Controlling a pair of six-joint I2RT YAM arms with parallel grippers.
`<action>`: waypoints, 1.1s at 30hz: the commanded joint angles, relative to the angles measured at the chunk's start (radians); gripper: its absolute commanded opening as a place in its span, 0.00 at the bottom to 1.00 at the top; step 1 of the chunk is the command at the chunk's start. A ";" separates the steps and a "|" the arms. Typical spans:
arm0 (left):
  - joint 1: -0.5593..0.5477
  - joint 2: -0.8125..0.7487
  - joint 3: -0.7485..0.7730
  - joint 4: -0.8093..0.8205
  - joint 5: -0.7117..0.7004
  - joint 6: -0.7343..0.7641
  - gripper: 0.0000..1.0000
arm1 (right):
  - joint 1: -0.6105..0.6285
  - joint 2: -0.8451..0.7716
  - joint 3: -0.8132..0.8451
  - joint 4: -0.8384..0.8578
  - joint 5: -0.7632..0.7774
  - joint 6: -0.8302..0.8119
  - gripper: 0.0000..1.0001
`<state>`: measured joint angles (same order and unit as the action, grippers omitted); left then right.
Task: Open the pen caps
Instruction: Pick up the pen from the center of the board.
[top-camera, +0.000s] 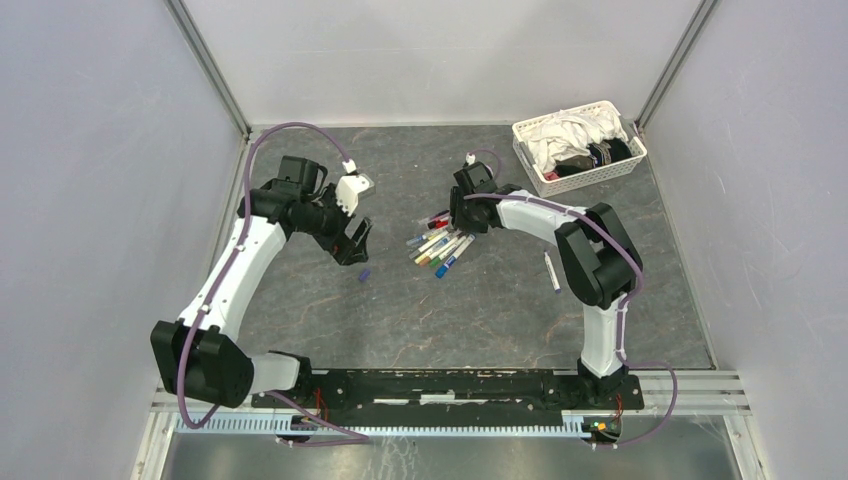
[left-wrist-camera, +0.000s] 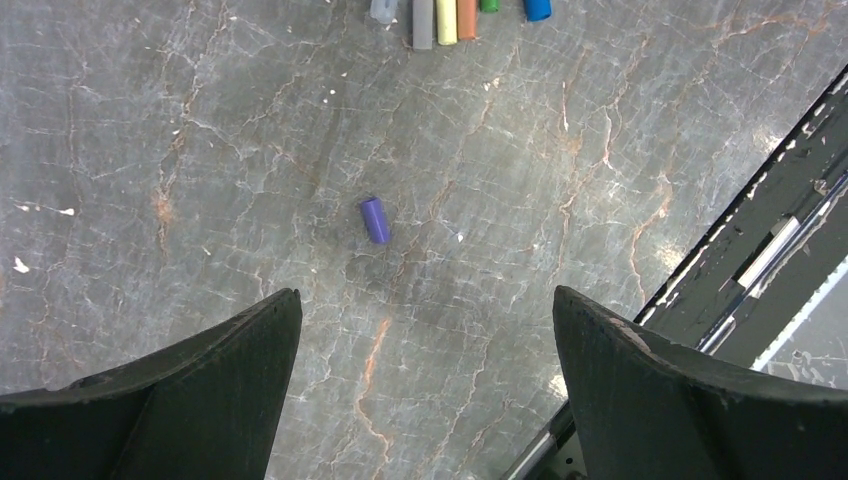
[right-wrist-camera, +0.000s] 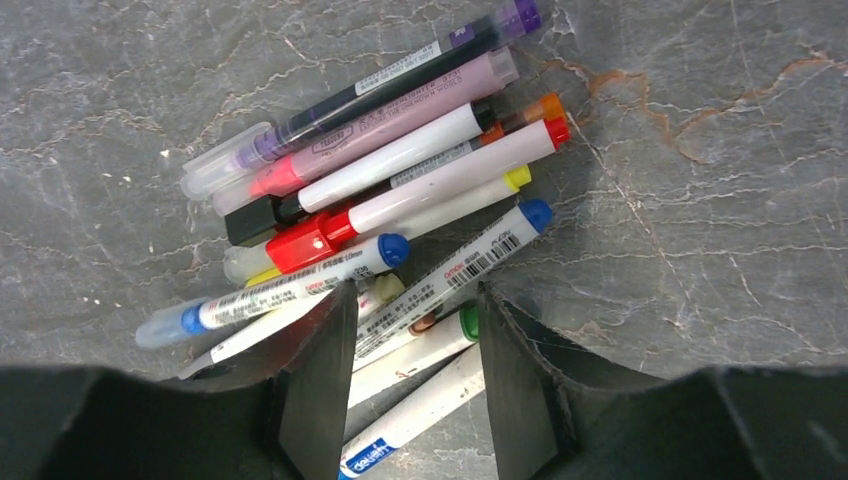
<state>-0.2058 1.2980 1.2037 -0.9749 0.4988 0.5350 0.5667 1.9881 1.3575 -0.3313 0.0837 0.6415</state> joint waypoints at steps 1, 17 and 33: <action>0.003 -0.029 -0.020 -0.007 0.035 -0.003 1.00 | -0.008 0.024 0.044 0.017 0.023 0.031 0.48; 0.003 -0.014 -0.033 -0.011 0.067 0.008 1.00 | -0.034 -0.095 -0.130 0.078 0.060 0.025 0.14; 0.003 -0.062 0.001 0.105 0.215 -0.222 1.00 | 0.052 -0.477 -0.300 0.368 0.009 0.107 0.00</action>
<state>-0.2058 1.2804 1.1725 -0.9596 0.5926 0.4675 0.5591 1.6318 1.1027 -0.1604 0.1005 0.6884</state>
